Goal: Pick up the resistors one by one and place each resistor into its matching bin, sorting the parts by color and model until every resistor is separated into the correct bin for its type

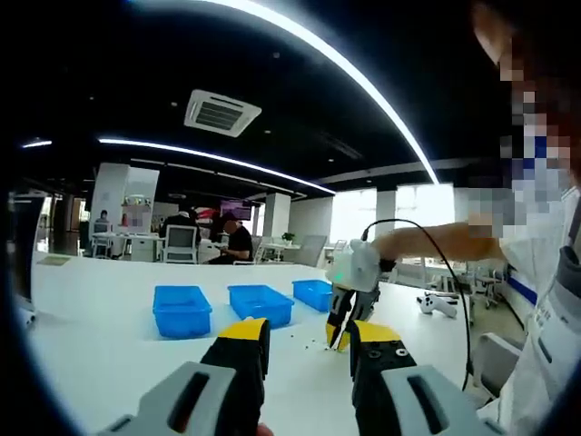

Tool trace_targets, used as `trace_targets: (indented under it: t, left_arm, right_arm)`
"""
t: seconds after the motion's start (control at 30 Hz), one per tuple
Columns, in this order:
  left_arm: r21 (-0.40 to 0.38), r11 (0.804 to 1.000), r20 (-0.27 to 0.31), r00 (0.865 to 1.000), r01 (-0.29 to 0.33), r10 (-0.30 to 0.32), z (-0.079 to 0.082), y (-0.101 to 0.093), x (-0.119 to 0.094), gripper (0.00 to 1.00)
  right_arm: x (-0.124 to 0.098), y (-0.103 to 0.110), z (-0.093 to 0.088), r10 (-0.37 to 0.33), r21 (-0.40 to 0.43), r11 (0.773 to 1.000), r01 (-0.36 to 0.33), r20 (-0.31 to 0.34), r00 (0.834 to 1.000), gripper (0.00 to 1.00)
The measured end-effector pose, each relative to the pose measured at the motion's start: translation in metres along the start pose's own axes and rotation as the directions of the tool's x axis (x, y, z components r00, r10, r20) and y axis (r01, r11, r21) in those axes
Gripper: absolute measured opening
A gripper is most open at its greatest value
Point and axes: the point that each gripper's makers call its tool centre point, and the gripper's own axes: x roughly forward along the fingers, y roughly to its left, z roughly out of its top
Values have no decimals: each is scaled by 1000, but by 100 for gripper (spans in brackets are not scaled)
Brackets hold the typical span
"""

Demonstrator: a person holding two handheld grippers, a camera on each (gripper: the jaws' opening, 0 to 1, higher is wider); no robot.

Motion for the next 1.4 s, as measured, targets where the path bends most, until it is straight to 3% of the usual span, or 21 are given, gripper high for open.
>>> trace_targets:
  t: [0.27,0.47,0.6,0.73,0.87,1.0,1.07,1.13,1.17,1.2,1.27,1.4]
  left_arm:
    - [6,1000,4,1000,8,-8,2,-5,-1,37]
    - [1,1000,7,1000,3,-3,3,-1,-2,37]
    - [2,1000,0,1000,10,-10,0,-4,-1,37]
    - [2,1000,2,1000,10,-10,1,-4,0,37]
    - [2,1000,-1,1000,12,-12,0,-6,2,37]
    - [4,1000,-3,1000,12,-12,0,-7,3,37]
    - [5,1000,-3,1000,12,-12,0,-7,3,37]
    - [6,1000,-4,1000,12,-12,0,-7,4,37]
    - [5,1000,-3,1000,12,-12,0,-7,4,37]
    - [4,1000,-3,1000,13,-13,0,-7,5,37]
    - [5,1000,-4,1000,15,-14,-1,-7,5,37]
    - [5,1000,-6,1000,16,-16,-1,-8,6,37]
  right_arm:
    - [0,-5,0,50,-5,999,-51,-34,998,5]
    - [-2,-6,-1,6,82,997,-6,-8,1000,4]
    - [-12,1,10,-22,125,992,6,123,992,4]
    - [-34,3,6,-99,177,982,65,191,977,5]
    - [-52,6,-3,-196,301,947,115,255,947,5]
    - [-73,8,-14,-334,388,900,200,317,888,5]
    - [-82,14,-20,-367,425,883,200,356,860,5]
    - [-94,18,-25,-435,467,853,232,390,812,5]
    - [-97,23,-28,-443,486,845,223,402,801,5]
    - [-106,25,-32,-492,513,821,249,416,765,5]
    - [-113,31,-35,-521,552,799,240,434,735,5]
    - [-138,43,-41,-627,632,734,251,487,608,5]
